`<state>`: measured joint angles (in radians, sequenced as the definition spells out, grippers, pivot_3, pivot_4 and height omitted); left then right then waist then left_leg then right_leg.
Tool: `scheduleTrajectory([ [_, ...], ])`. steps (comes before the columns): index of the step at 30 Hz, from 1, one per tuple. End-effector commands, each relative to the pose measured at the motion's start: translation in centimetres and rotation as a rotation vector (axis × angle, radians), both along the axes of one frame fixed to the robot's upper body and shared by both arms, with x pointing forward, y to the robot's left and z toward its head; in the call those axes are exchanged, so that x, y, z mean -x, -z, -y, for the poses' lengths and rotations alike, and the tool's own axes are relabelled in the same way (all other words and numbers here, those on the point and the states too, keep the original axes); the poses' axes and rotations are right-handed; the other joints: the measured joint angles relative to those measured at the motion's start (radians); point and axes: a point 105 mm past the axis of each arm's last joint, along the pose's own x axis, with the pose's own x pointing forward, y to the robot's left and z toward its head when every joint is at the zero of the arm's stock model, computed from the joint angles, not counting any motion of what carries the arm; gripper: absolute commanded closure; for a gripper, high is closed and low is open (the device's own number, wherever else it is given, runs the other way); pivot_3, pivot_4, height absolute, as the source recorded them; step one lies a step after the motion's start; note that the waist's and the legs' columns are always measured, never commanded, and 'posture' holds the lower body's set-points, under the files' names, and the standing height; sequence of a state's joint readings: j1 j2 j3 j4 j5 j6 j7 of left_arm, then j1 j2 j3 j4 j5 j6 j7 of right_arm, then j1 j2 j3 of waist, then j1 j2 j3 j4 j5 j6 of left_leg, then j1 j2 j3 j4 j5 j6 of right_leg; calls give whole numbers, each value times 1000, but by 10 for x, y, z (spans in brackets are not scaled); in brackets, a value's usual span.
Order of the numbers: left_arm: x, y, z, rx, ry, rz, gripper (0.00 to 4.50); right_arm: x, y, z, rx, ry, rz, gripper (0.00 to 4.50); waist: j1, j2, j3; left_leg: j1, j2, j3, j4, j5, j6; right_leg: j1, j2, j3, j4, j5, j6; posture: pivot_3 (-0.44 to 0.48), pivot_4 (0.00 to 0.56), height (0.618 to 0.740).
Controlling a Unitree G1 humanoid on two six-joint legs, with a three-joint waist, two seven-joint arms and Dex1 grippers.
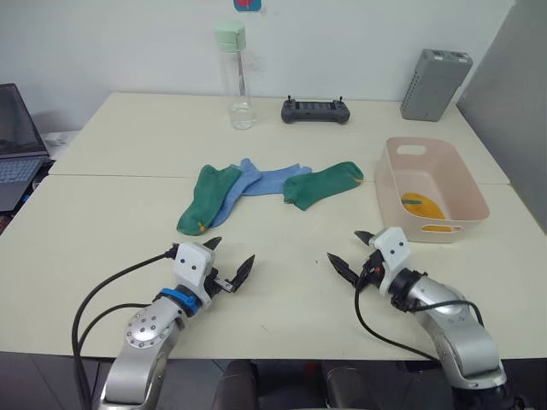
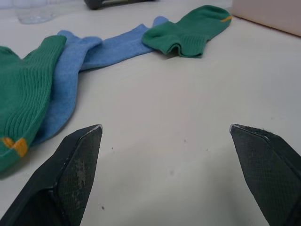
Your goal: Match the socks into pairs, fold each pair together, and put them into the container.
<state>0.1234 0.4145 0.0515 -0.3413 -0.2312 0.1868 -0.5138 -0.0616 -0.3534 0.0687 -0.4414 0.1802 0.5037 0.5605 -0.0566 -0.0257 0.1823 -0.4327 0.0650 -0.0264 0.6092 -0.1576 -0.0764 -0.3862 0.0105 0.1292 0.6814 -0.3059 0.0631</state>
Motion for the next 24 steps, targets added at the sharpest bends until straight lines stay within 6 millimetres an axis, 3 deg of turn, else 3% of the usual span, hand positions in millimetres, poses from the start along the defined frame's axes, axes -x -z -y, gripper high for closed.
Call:
scheduleTrajectory([
  [1,-3,-17,-18,-67,45,50,0,6,-33,-23,-26,-180,49,22,-1,0,0,0,0,0,0,0,0,0,0,0,0,0,0,0,150,740],
  [8,-21,-29,-64,-204,15,38,0,5,-62,-48,32,-381,81,22,-2,0,0,-1,0,0,-3,0,0,-2,0,-1,0,-2,-3,0,150,740],
  [13,-33,-19,-79,-298,-61,3,0,2,-69,-57,26,-386,93,22,1,-1,0,-2,0,0,-5,0,0,-2,0,-2,-1,-1,0,0,150,740],
  [20,-32,-5,-87,-330,-97,-33,0,8,-65,-60,46,-407,78,22,-1,-1,0,-1,1,0,-6,0,0,-3,0,-2,0,0,0,0,150,740],
  [24,-37,-8,-95,-337,-148,-14,1231,8,-65,-58,46,-401,72,0,-1,-1,0,-1,1,0,-5,0,0,-3,0,-2,0,-1,-1,0,150,740],
])
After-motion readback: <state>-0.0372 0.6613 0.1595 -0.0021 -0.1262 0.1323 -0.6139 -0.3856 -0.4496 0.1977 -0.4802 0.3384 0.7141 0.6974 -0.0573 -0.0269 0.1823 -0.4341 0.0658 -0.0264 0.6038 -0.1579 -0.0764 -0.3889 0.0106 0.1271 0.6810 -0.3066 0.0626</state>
